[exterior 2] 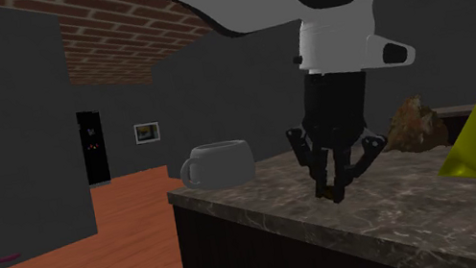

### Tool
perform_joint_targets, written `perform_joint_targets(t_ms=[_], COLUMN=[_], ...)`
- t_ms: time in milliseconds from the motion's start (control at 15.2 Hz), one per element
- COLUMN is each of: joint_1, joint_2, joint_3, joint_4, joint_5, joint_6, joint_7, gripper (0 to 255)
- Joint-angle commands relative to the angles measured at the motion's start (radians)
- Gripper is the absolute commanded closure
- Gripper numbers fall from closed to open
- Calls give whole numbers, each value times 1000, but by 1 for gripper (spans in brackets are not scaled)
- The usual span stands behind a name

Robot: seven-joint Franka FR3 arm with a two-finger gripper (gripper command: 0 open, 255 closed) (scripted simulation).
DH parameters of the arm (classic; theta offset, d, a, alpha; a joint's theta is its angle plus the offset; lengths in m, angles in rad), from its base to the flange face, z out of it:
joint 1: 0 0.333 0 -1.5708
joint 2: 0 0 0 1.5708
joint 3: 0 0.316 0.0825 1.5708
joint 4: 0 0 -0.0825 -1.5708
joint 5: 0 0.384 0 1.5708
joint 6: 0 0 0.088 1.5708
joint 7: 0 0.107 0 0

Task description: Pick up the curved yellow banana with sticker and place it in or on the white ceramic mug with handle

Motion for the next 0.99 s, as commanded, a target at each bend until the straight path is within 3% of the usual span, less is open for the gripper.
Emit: perform_joint_targets(t_ms=[0,924], joint_1=[-1,-2], joint_2=[-1,37], joint_3=[-2,-14], joint_4=[29,247], joint_5=[-2,-13], joint_6=[-29,-207], joint_7=[4,36], gripper=[255,255])
